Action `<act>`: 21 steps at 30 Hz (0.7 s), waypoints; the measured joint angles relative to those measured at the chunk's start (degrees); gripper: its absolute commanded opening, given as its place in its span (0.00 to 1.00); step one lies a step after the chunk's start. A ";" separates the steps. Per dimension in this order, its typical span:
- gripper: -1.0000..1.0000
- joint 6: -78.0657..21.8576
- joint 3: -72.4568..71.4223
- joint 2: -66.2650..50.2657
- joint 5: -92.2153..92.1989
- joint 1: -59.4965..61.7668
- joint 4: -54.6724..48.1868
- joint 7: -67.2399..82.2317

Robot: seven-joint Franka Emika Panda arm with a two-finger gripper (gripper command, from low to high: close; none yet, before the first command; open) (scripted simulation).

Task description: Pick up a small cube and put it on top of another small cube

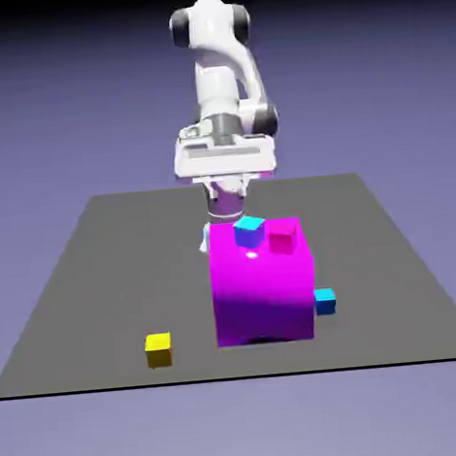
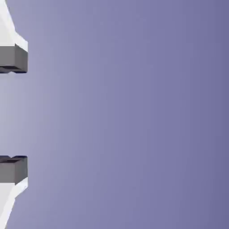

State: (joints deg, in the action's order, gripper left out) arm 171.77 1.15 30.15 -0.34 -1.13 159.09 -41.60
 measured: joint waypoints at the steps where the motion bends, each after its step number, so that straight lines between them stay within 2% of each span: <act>1: 0.50 -1.85 0.96 -2.08 -0.28 -0.37 -1.58 0.71; 21: 0.50 -38.92 20.07 -43.61 -5.89 -7.68 -33.22 14.97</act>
State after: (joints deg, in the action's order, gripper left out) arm 132.85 21.22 -13.45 -6.23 -8.80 125.88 -26.62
